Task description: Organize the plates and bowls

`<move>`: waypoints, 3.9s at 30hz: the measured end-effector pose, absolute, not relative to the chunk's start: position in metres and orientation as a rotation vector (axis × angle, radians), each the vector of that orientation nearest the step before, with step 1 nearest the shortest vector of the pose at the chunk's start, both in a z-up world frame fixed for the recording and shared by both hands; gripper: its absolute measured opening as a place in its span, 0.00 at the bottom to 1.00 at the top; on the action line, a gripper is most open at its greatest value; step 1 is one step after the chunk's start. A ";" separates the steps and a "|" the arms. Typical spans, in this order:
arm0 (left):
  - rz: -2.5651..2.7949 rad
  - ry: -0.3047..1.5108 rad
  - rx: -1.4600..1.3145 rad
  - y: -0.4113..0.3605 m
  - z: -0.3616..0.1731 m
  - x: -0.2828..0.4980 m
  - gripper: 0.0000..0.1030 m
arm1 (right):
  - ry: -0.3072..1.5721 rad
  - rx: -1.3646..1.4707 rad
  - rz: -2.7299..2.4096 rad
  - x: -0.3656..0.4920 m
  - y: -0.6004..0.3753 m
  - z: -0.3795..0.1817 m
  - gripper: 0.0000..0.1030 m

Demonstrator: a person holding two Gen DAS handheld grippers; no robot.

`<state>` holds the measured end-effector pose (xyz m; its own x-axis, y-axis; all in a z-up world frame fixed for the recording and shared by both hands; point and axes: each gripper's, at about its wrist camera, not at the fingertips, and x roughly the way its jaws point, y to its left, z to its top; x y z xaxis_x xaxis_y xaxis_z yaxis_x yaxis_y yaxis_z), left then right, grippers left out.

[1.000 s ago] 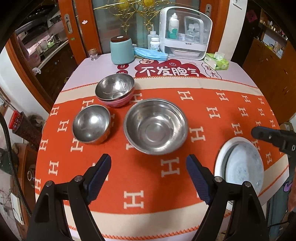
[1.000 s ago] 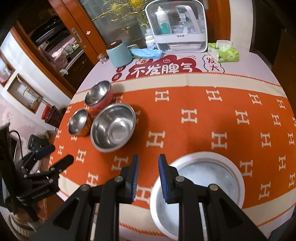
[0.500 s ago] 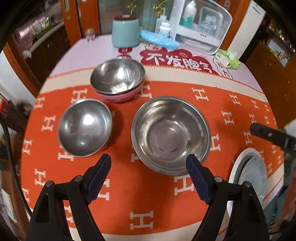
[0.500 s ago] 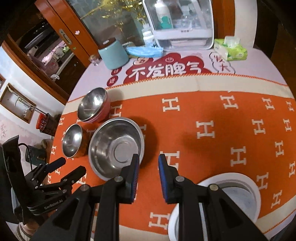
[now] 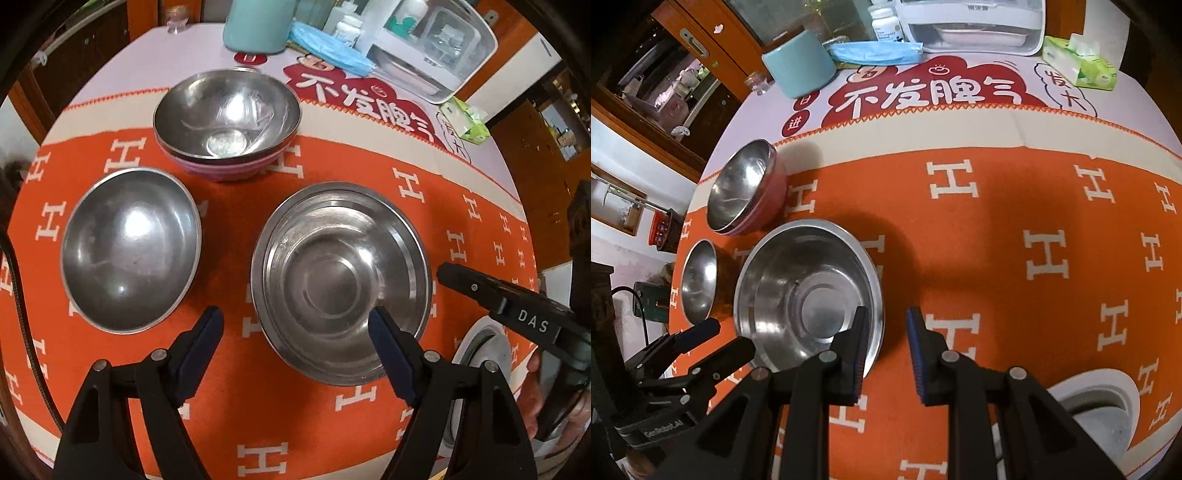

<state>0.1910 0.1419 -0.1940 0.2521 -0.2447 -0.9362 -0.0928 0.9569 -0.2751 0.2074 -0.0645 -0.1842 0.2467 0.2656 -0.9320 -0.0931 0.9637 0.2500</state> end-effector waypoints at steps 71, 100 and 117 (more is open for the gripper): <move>-0.115 1.325 -0.200 0.104 -0.142 0.093 0.08 | 1.340 0.198 0.336 0.097 -0.102 -0.143 0.08; -0.066 1.486 -0.144 0.109 -0.210 0.050 0.09 | 1.487 0.122 0.375 0.061 -0.078 -0.207 0.08; -0.066 1.499 -0.146 0.111 -0.217 0.055 0.09 | 1.500 0.102 0.371 0.063 -0.075 -0.211 0.08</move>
